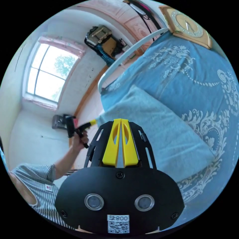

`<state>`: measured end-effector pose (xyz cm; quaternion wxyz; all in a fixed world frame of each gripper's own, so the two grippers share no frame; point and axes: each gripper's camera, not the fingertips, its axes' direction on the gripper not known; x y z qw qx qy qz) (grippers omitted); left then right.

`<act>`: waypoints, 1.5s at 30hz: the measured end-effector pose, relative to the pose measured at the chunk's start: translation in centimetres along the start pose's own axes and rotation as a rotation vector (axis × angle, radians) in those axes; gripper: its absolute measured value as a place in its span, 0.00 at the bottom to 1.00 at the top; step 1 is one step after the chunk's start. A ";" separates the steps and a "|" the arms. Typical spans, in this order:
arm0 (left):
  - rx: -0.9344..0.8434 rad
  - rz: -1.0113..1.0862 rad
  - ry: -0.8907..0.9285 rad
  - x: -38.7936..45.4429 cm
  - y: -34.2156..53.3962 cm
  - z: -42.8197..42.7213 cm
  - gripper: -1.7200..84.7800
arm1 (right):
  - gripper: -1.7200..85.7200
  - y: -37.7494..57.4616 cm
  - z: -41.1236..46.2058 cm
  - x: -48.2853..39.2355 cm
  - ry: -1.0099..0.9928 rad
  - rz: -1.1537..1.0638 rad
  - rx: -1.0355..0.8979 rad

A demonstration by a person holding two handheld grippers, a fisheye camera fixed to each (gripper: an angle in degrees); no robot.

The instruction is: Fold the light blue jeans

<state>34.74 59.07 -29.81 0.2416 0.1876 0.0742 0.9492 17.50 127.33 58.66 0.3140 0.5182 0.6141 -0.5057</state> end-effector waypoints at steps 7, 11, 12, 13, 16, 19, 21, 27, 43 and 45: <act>0.100 0.120 -0.030 2.3 0.6 -2.3 0.03 | 0.02 4.0 8.9 -7.0 0.337 -0.171 -0.195; -0.066 0.219 -0.253 3.4 -0.7 2.2 0.02 | 0.02 4.9 11.5 -11.0 0.503 -0.259 -0.201; -0.097 0.217 -0.309 3.0 -0.7 2.9 0.02 | 0.02 5.2 11.6 -11.4 0.515 -0.265 -0.196; -0.144 0.177 -0.371 1.8 -0.5 4.1 0.02 | 0.02 5.8 11.8 -11.8 0.525 -0.272 -0.179; -0.096 0.102 -0.297 0.6 0.3 3.4 0.02 | 0.02 7.0 11.5 -12.0 0.501 -0.261 -0.144; -0.058 0.183 -0.348 2.5 0.8 3.2 0.02 | 0.02 7.2 10.3 -12.0 0.418 -0.229 -0.176; -0.073 0.259 -0.340 3.6 0.7 4.0 0.02 | 0.02 8.0 9.2 -12.4 0.319 -0.251 -0.151; -0.232 0.217 -0.427 0.2 0.2 9.0 0.02 | 0.02 11.0 10.3 -9.4 0.180 -0.182 -0.234; -0.328 -0.218 0.258 -7.7 20.6 8.7 0.16 | 0.10 40.4 -4.5 12.8 -0.293 0.388 0.060; -0.355 -0.220 0.310 -7.9 21.3 10.6 0.16 | 0.11 42.9 -3.5 14.3 -0.338 0.424 0.055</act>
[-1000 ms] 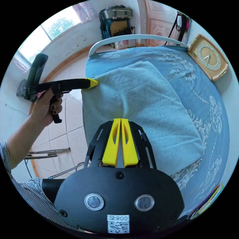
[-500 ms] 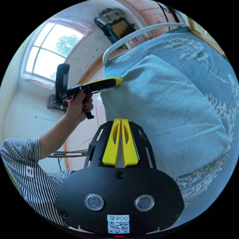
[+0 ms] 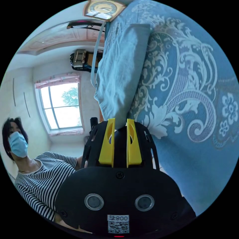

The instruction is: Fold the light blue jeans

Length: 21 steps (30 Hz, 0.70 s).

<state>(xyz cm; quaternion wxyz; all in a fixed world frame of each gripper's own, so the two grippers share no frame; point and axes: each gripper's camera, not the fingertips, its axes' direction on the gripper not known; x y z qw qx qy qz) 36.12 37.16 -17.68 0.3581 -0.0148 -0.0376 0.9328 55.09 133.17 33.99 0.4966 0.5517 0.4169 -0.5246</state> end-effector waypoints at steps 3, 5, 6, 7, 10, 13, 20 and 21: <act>-0.039 0.007 0.058 -0.7 -0.8 2.2 0.15 | 0.12 1.8 0.2 3.5 -0.089 0.038 -0.007; -0.064 -0.018 0.059 -1.5 -0.9 3.3 0.13 | 0.13 3.0 -0.1 5.7 -0.130 0.048 -0.008; -0.063 -0.024 0.067 -1.7 -0.8 3.4 0.13 | 0.13 3.3 -0.2 6.3 -0.144 0.049 -0.006; -0.055 -0.030 0.077 -2.0 -0.4 3.3 0.12 | 0.14 4.0 -0.5 7.3 -0.170 0.051 -0.004; -0.024 -0.030 0.100 -2.0 0.9 2.9 0.10 | 0.14 5.6 -1.0 9.2 -0.191 0.041 -0.008; 0.020 -0.027 0.144 -1.9 1.8 2.6 0.10 | 0.15 7.5 -1.2 11.3 -0.253 0.050 -0.006; 0.059 -0.040 0.207 -2.6 3.3 2.1 0.09 | 0.17 11.8 -1.3 15.4 -0.367 0.087 0.035; 0.061 -0.043 0.211 -2.7 3.4 2.1 0.09 | 0.17 12.1 -1.2 15.8 -0.377 0.092 0.039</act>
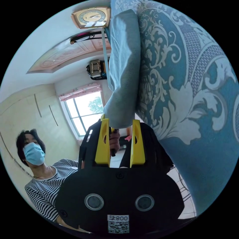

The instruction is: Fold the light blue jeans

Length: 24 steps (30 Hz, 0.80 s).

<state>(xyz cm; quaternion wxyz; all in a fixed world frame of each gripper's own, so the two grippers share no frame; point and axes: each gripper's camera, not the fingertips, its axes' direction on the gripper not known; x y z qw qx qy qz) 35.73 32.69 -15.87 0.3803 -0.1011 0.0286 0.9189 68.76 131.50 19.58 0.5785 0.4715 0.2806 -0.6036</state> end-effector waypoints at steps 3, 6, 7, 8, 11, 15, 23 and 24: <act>0.014 -0.013 0.014 -0.5 0.9 -0.3 0.09 | 0.17 1.0 0.0 1.5 -0.043 0.009 -0.001; 0.041 -0.033 0.052 -1.1 1.7 -0.8 0.09 | 0.18 1.9 -0.2 2.8 -0.043 0.016 -0.004; 0.046 -0.036 0.057 -1.3 2.0 -0.9 0.09 | 0.18 2.3 -0.4 3.3 -0.048 0.020 -0.002; 0.047 -0.036 0.057 -1.4 2.3 -1.0 0.09 | 0.18 2.7 -0.7 3.9 -0.060 0.026 0.009; 0.049 -0.039 0.068 -1.9 2.9 -1.4 0.09 | 0.18 3.8 -1.0 5.0 -0.084 0.032 0.019; 0.031 -0.047 0.046 -2.7 3.9 -1.8 0.09 | 0.14 4.7 -0.6 5.9 -0.104 0.031 0.021; 0.064 -0.068 -0.070 -3.7 7.8 -5.3 0.11 | 0.06 7.0 -1.4 8.1 -0.077 0.066 0.032; 0.069 -0.076 -0.077 -3.9 8.1 -5.6 0.11 | 0.06 7.2 -1.4 8.2 -0.077 0.067 0.033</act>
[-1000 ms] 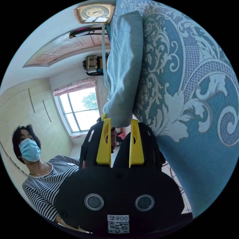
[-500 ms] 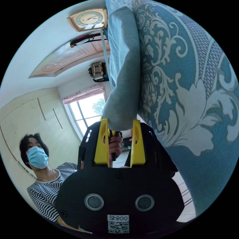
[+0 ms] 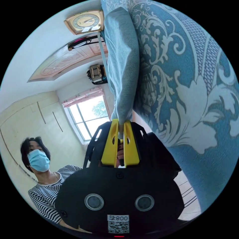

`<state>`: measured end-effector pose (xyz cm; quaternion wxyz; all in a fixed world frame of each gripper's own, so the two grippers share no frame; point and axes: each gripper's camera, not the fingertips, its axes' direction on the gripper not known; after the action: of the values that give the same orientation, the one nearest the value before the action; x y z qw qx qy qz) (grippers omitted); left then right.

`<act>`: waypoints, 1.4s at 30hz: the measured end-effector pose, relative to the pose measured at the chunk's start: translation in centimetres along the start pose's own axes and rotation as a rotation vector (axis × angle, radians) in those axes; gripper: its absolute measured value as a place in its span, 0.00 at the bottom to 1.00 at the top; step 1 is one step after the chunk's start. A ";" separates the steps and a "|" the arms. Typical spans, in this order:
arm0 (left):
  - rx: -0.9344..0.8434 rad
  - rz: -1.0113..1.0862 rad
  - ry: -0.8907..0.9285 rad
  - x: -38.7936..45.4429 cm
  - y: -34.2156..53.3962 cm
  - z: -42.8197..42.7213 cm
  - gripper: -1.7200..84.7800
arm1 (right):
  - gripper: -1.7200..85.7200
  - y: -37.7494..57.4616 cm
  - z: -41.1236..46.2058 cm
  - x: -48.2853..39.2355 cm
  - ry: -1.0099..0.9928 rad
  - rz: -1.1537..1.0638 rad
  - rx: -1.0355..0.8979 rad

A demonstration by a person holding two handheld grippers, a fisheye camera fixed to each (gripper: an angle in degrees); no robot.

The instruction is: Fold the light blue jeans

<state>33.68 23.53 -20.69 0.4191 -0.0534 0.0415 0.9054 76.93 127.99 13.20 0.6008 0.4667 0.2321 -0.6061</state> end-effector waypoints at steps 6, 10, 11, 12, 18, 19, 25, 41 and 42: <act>-0.029 -0.068 0.121 -2.3 1.0 -0.1 0.17 | 0.05 0.7 0.2 0.4 0.009 0.002 -0.005; -0.042 -0.070 0.195 -2.5 0.7 0.8 0.13 | 0.06 1.2 0.3 0.7 0.036 -0.001 -0.010; -0.046 -0.069 0.147 -2.3 0.7 0.7 0.11 | 0.07 1.2 0.2 0.8 0.036 -0.008 -0.012; -0.045 -0.065 0.136 -2.2 0.7 0.6 0.11 | 0.07 1.3 0.2 0.8 0.041 -0.011 -0.013; -0.041 -0.073 0.135 -2.2 1.2 -0.8 0.09 | 0.11 2.3 -0.8 1.6 0.048 -0.018 -0.008; -0.039 -0.074 0.139 -2.2 1.2 -1.0 0.09 | 0.12 2.6 -1.0 1.9 0.042 -0.009 0.001; -0.032 -0.083 0.144 -2.2 1.5 -1.9 0.08 | 0.15 2.4 -0.5 2.5 0.000 0.014 0.010; 0.238 -0.032 0.186 -1.4 0.4 -9.1 0.15 | 0.05 -1.0 0.2 -3.5 -0.041 -0.025 0.000; 0.265 -0.025 0.183 -1.4 0.2 -9.6 0.16 | 0.05 -1.2 0.1 -4.0 -0.039 -0.030 -0.004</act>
<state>35.01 21.24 -30.03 0.4281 -0.0805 0.1981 0.8781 75.12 130.17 16.31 0.5971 0.4501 0.2282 -0.6236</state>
